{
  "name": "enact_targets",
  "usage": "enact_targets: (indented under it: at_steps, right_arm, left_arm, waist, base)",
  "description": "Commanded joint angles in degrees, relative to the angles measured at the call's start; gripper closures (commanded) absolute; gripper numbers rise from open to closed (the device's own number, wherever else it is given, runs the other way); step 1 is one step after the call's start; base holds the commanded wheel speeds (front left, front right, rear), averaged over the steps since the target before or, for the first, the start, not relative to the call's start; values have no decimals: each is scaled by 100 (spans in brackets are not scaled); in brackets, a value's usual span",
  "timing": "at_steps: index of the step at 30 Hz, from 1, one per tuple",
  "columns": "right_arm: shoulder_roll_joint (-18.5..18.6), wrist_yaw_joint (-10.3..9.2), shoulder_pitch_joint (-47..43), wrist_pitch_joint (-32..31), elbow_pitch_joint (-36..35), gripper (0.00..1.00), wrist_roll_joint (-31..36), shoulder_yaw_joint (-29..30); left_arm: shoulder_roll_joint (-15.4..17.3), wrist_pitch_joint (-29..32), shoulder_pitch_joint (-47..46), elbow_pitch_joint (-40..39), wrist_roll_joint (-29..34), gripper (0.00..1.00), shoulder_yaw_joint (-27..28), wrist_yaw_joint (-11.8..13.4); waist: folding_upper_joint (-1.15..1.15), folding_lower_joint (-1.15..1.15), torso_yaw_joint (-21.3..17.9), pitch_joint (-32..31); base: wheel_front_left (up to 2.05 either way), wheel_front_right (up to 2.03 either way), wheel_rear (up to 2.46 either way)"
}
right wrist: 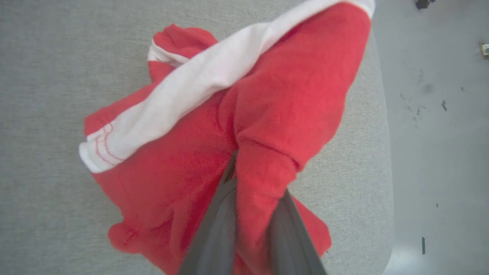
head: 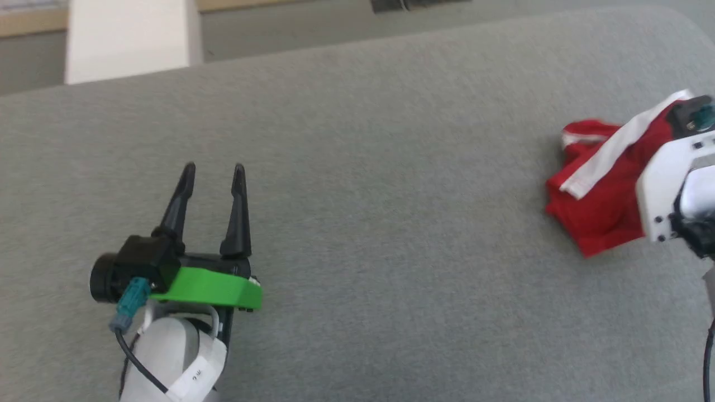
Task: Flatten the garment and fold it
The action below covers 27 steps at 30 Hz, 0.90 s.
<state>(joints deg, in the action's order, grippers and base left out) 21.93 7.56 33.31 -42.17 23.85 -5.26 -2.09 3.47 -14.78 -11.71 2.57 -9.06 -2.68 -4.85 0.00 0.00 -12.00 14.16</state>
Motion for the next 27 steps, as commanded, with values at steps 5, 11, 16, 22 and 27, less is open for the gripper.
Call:
enact_targets:
  at_steps: [5,11,16,22,27]
  right_arm:
    - [104,-8,380,826,426,100,551,293]
    - [203,-8,751,1474,890,100,1312,836]
    - [190,-8,1018,1884,1142,100,1936,1372]
    - [-41,-8,1164,2187,1478,53,2312,1982]
    - [-58,-8,1135,2692,1567,0,2502,2176]
  left_arm:
    - [242,-22,-269,-89,165,0,-25,-75]
    - [447,4,-471,-171,232,0,-4,-86]
    - [552,66,-519,-281,254,0,2,-74]
    - [572,67,-484,-295,218,0,9,-33]
    - [461,28,-422,-157,127,0,-19,-5]
  waist:
    - [0,0,-762,1029]
    - [0,0,-741,1414]
    - [0,0,-626,1581]
    - [0,0,-497,1513]
    - [0,0,-335,1175]
  base:
    - [0,0,0]
    - [0,0,0]
    - [0,0,0]
    - [0,0,0]
    - [0,0,0]
